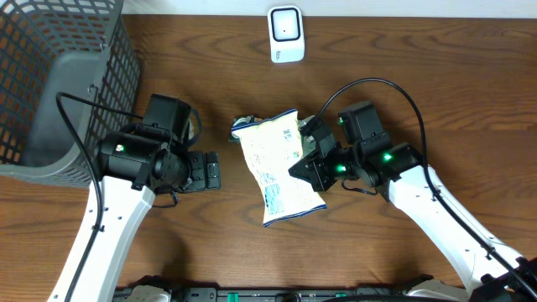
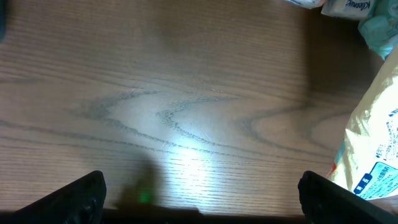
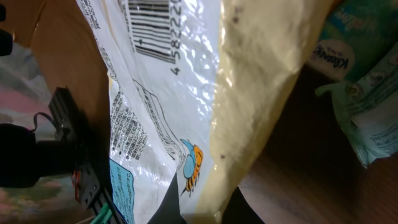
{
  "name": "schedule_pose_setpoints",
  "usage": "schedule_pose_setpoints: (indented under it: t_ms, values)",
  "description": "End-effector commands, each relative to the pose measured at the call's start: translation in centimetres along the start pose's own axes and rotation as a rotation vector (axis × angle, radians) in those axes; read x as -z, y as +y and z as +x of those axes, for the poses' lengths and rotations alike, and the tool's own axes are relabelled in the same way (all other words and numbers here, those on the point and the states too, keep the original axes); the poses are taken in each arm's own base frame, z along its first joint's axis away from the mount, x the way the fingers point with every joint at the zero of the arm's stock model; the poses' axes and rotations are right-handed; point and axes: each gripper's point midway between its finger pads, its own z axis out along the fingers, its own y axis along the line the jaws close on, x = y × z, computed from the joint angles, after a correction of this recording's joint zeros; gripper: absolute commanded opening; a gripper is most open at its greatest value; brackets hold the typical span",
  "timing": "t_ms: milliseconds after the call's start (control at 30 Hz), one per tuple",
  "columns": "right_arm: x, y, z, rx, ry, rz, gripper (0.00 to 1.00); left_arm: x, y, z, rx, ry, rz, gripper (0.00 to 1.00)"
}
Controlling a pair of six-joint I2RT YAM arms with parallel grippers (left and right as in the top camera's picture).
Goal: Scan the item barcode
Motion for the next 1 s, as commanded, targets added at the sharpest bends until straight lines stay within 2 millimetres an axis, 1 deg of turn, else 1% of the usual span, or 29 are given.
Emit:
schedule_pose_setpoints:
  t_ms: [0,167,333,433,500,600,667,800,867,933,967]
  values:
    - [0.9,1.7,-1.5,0.030,-0.042,-0.052,0.01,-0.2,0.0,0.2,0.013,0.012,0.004,0.98]
    - [0.9,1.4,-1.5,0.029,-0.041,-0.034,0.01,-0.2,0.0,0.2,0.013,0.013,0.004,0.97]
    - [0.9,-0.7,-1.0,0.008,-0.023,0.085,0.01,-0.2,0.0,0.2,0.012,0.013,0.004,0.98]
    - [1.1,-3.1,-0.3,-0.010,0.001,0.222,0.01,-0.2,0.0,0.2,0.013,0.012,0.004,0.98]
    - [1.7,-6.3,0.4,-0.043,0.024,0.393,0.01,-0.2,0.0,0.2,0.013,0.013,0.004,0.98]
    - [2.6,-9.4,0.8,-0.109,0.026,0.555,0.01,-0.2,0.0,0.2,0.013,0.013,0.004,0.98]
    - [3.6,-11.2,0.8,-0.155,0.010,0.657,0.01,-0.2,0.0,0.2,0.013,0.013,0.004,0.98]
    - [6.1,-13.6,0.2,-0.201,-0.037,0.819,0.01,-0.2,0.0,0.2,0.013,0.012,0.004,0.98]
    - [8.1,-15.0,-0.1,-0.197,-0.058,0.950,0.01,-0.2,0.0,0.2,0.013,0.013,0.004,0.98]
    - [10.8,-16.6,-0.2,-0.186,-0.075,1.139,0.01,-0.2,0.0,0.2,0.013,0.012,0.004,0.98]
    - [11.8,-17.0,-0.2,-0.182,-0.080,1.197,0.01,-0.2,0.0,0.2,0.013,0.013,0.004,0.98]
